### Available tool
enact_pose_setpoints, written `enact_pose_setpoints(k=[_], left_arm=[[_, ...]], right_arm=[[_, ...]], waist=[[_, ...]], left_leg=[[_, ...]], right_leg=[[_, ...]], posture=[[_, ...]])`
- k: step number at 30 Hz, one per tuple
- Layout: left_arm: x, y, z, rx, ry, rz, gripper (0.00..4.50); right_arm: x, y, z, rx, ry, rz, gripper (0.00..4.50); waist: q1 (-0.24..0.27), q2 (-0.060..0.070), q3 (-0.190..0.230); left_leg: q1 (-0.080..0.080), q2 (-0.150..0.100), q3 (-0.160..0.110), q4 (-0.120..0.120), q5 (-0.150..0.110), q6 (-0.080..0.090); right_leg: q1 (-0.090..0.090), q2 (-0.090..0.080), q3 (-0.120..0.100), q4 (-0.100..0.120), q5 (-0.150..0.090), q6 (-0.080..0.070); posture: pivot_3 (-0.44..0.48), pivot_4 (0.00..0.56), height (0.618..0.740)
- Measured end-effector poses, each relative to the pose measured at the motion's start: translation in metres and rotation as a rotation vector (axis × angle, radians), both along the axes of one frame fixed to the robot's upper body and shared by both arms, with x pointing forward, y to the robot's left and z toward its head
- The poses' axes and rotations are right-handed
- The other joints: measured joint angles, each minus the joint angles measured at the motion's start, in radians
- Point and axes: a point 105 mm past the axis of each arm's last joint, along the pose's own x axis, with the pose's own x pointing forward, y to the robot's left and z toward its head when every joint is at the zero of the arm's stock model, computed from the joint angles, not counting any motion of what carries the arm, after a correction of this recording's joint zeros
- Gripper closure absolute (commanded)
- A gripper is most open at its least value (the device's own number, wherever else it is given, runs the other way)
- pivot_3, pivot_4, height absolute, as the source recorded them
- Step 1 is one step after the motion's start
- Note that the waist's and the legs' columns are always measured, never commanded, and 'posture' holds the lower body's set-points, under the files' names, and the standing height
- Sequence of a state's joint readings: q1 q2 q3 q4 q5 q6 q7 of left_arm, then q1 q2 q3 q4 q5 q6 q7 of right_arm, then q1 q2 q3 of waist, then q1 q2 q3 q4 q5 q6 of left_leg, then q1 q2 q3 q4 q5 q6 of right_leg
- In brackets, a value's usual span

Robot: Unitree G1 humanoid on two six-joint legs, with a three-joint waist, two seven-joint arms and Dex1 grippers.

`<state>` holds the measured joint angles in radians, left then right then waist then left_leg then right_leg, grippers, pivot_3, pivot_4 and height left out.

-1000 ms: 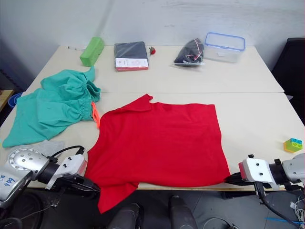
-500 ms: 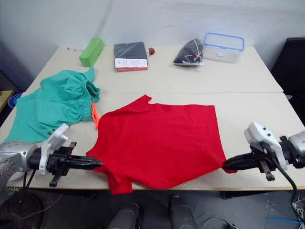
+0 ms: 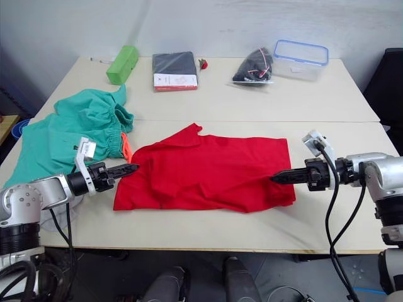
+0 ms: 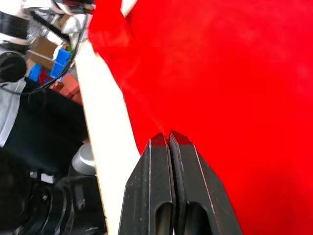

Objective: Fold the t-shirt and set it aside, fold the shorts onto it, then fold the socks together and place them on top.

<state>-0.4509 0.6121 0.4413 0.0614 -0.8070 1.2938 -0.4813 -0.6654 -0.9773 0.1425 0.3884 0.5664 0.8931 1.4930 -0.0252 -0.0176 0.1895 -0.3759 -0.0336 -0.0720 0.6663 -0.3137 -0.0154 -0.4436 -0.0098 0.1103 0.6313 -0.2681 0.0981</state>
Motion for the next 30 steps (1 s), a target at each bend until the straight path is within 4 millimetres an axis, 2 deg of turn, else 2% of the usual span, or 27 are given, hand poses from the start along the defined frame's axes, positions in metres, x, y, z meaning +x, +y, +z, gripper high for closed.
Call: enact_pose_setpoints(k=[5, 10, 11, 13, 14, 18, 21, 23, 25, 26, 27, 30], left_arm=[[0.0, -0.009, -0.016, -0.019, 0.089, 0.051, 4.5], [-0.007, -0.009, -0.022, 0.016, 0.11, 0.058, 4.5], [-0.009, -0.009, -0.022, 0.027, 0.106, 0.056, 4.5], [-0.014, -0.007, -0.022, 0.037, 0.102, 0.045, 4.12], [-0.017, -0.007, -0.021, 0.042, 0.095, 0.037, 3.92], [-0.028, -0.003, -0.008, 0.082, 0.038, -0.011, 2.74], [-0.039, 0.003, 0.007, 0.148, -0.042, -0.059, 1.89], [-0.051, 0.001, 0.019, 0.202, -0.111, -0.14, 1.29], [-0.064, -0.004, 0.032, 0.275, -0.18, -0.242, 0.72], [-0.069, -0.007, 0.036, 0.314, -0.211, -0.289, 0.51], [-0.076, -0.012, 0.035, 0.399, -0.253, -0.369, 0.51], [-0.087, -0.018, 0.014, 0.562, -0.27, -0.516, 0.51]], right_arm=[[0.015, -0.01, -0.02, -0.066, 0.015, -0.1, 4.48], [0.021, -0.013, -0.028, -0.118, -0.021, -0.119, 4.48], [0.022, -0.013, -0.03, -0.12, -0.023, -0.125, 4.3], [0.023, -0.015, -0.031, -0.125, -0.021, -0.142, 3.93], [0.024, -0.016, -0.03, -0.118, -0.026, -0.15, 3.59], [0.025, -0.02, -0.011, -0.09, -0.106, -0.161, 2.26], [0.023, -0.029, 0.01, -0.125, -0.229, -0.154, 1.28], [0.012, -0.033, 0.019, -0.19, -0.332, -0.105, 0.61], [-0.001, -0.031, 0.02, -0.275, -0.434, -0.01, 0.01], [-0.007, -0.027, 0.018, -0.305, -0.471, 0.041, 0.0], [-0.016, -0.021, 0.013, -0.357, -0.532, 0.119, 0.0], [-0.03, -0.014, -0.002, -0.461, -0.626, 0.252, 0.0]], waist=[[-0.003, 0.0, 0.0], [-0.006, 0.0, 0.0], [-0.006, 0.0, 0.0], [-0.004, 0.0, 0.0], [-0.004, 0.0, 0.0], [-0.005, 0.0, 0.0], [-0.005, 0.0, 0.0], [-0.005, -0.001, 0.0], [-0.003, -0.001, 0.0], [-0.003, 0.0, 0.0], [-0.004, 0.0, 0.0], [-0.006, 0.0, -0.001]], left_leg=[[0.001, -0.001, 0.001, 0.0, 0.0, -0.001], [0.001, -0.001, 0.001, 0.0, 0.001, -0.002], [0.001, -0.001, 0.001, 0.0, 0.001, -0.002], [0.001, -0.001, 0.001, 0.0, 0.001, -0.003], [0.001, -0.001, 0.001, 0.0, 0.001, -0.003], [0.001, -0.001, 0.001, 0.0, 0.001, -0.003], [0.001, -0.001, 0.001, -0.001, 0.001, -0.003], [0.001, -0.001, 0.001, -0.001, 0.001, -0.003], [0.001, -0.001, 0.001, -0.002, 0.001, -0.003], [0.003, -0.001, 0.001, -0.002, 0.001, -0.003], [0.004, -0.001, 0.002, -0.002, 0.001, -0.003], [0.009, -0.001, 0.002, -0.003, 0.001, -0.002]], right_leg=[[0.0, 0.0, 0.001, 0.002, 0.0, 0.0], [-0.001, 0.0, 0.001, 0.004, 0.0, 0.0], [-0.001, 0.0, 0.001, 0.005, 0.0, 0.0], [-0.001, 0.0, 0.001, 0.005, 0.0, 0.0], [-0.001, 0.0, 0.001, 0.005, 0.0, 0.0], [-0.001, 0.0, 0.001, 0.005, 0.0, 0.0], [-0.001, 0.0, 0.001, 0.004, 0.0, 0.0], [0.0, 0.001, 0.001, 0.003, 0.0, 0.0], [0.0, 0.0, 0.0, 0.001, 0.0, 0.0], [0.002, 0.0, 0.0, 0.0, 0.0, 0.0], [0.003, 0.0, 0.001, 0.0, 0.0, 0.0], [0.009, 0.001, 0.001, -0.003, -0.001, -0.001]], posture=[[0.0, 0.15, 0.74], [0.0, 0.15, 0.74], [0.0, 0.15, 0.74], [0.0, 0.15, 0.74], [0.0, 0.15, 0.74], [0.0, 0.15, 0.74], [0.0, 0.15, 0.74], [0.0, 0.15, 0.74], [0.0, 0.15, 0.74], [0.0, 0.15, 0.74], [0.0, 0.15, 0.74], [0.0, 0.15, 0.74]])
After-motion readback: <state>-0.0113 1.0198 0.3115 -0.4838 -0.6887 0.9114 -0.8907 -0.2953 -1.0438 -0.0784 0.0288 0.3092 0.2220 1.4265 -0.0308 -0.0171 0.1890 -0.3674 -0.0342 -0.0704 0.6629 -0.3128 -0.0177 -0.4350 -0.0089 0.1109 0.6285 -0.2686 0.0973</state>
